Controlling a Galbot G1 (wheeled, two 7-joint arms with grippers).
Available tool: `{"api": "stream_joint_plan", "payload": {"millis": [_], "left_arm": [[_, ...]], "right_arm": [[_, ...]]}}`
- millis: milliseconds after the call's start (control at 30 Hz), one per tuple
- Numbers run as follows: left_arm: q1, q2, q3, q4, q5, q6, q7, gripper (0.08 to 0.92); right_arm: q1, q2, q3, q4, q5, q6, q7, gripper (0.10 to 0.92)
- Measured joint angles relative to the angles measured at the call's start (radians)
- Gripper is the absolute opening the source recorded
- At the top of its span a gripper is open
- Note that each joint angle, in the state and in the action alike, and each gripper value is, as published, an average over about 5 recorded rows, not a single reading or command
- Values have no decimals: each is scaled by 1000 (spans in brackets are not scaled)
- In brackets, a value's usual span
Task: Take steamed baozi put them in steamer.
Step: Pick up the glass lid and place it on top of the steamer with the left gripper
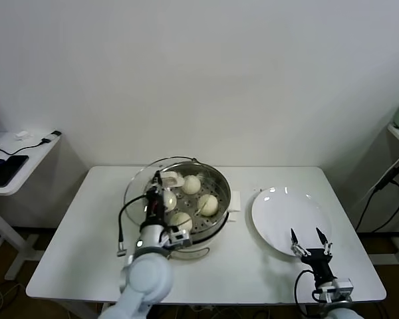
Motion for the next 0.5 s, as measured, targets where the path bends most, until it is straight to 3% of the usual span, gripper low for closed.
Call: {"api": "stream_joint_plan", "payload": {"millis": [500], "left_arm": [[-43, -92, 100, 99, 103, 21, 5, 131]], "right_arm": [[2, 10, 6, -5, 3, 22, 17, 823]]}}
